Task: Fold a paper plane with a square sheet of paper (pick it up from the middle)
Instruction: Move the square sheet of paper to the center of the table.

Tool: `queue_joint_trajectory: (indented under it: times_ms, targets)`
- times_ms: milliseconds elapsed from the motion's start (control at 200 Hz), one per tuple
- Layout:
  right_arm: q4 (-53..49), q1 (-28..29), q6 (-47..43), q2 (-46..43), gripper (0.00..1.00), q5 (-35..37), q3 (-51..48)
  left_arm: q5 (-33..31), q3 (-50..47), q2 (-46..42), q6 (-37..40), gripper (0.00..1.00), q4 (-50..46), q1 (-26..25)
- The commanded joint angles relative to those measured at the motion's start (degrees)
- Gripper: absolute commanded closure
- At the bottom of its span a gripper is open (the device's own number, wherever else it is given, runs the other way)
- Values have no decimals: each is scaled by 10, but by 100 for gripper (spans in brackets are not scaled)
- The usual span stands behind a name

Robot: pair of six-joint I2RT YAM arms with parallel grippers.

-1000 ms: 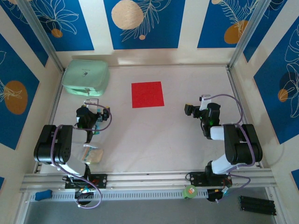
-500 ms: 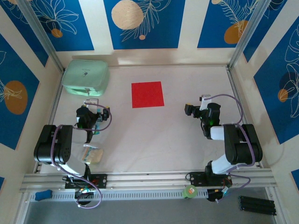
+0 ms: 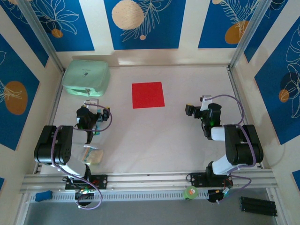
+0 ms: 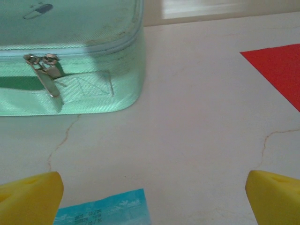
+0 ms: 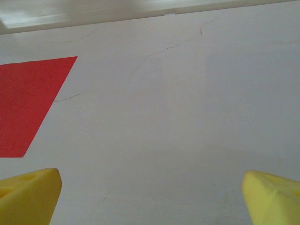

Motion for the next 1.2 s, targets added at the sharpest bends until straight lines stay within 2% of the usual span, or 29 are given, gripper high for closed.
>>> queue_joint_trajectory:
  times_ms: [0, 85, 200, 280, 390, 500, 595, 690, 835, 1000, 1191]
  targets:
    - [-10, 4, -16, -23, 1, -5, 7, -30, -23, -18, -11, 1, 39, -2]
    - [-58, 15, -23, -67, 1, 13, 18, -62, -22, -62, -18, 1, -1, -2]
    - [-161, 32, -12, -119, 1, 74, 53, -82, -1, -133, -26, 0, -101, -2]
    - [-260, 45, 34, -144, 1, 121, 98, -85, 32, -187, -60, 1, -198, -1]
    - [-443, 50, 124, -158, 1, 153, 190, -51, 77, -263, -125, 1, -303, -3]
    - [-565, 56, 186, -140, 1, 131, 266, -34, 115, -313, -194, 1, -394, -3]
    - [-599, 59, 225, -120, 1, 54, 304, -18, 148, -336, -228, 1, -479, -3]
    - [-589, 71, 252, -85, 1, -42, 330, 1, 163, -349, -227, 1, -526, -3]
    - [-597, 134, 274, 15, 1, -84, 408, 11, 147, -371, -231, 1, -531, -2]
    - [-644, 200, 297, 155, 0, -81, 538, 40, 150, -371, -211, 1, -542, -2]
    - [-670, 229, 318, 289, 1, -53, 669, 42, 148, -368, -209, 1, -539, -2]
